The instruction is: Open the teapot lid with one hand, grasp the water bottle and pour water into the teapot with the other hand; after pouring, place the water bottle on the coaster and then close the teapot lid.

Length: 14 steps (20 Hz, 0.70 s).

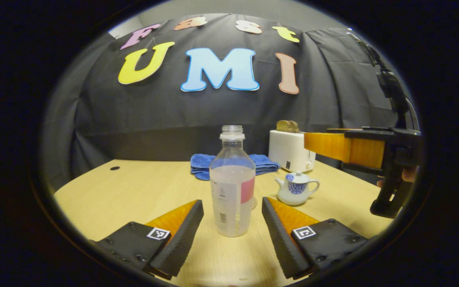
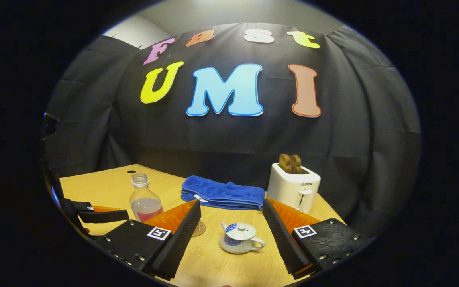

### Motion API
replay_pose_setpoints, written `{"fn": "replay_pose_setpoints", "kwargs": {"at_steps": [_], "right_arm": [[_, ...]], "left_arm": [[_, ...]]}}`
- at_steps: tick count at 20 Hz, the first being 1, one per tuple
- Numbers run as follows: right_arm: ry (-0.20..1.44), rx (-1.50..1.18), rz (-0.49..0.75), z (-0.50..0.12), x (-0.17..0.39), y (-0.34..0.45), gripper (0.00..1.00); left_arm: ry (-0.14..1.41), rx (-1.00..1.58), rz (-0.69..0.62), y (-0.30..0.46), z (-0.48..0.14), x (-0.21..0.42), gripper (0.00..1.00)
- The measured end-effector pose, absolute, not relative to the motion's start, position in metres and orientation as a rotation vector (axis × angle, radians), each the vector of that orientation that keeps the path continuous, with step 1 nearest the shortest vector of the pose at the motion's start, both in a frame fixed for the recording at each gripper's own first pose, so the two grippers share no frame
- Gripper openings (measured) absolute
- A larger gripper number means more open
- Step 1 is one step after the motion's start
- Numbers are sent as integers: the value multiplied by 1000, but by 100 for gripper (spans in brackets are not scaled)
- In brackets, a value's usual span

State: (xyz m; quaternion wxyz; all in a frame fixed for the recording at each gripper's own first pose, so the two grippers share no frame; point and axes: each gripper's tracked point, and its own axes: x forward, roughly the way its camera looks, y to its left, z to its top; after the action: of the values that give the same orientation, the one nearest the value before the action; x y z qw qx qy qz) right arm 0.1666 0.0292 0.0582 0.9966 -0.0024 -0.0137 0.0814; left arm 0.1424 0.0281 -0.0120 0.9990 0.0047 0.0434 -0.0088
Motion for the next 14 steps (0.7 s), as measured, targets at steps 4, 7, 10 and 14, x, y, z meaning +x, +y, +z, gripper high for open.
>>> {"fn": "replay_pose_setpoints", "kwargs": {"at_steps": [4,7,10,14], "right_arm": [[16,43,157,39,205,24,97],[43,40,137,23,232,20,96],[58,24,123,8,253,19,94],[105,21,137,-19,270,25,84]], "left_arm": [[86,1,-27,26,-14,157,99],[86,27,-41,22,-16,171,99],[67,51,-55,19,-13,184,99],[79,61,-74,14,-20,193,99]]}}
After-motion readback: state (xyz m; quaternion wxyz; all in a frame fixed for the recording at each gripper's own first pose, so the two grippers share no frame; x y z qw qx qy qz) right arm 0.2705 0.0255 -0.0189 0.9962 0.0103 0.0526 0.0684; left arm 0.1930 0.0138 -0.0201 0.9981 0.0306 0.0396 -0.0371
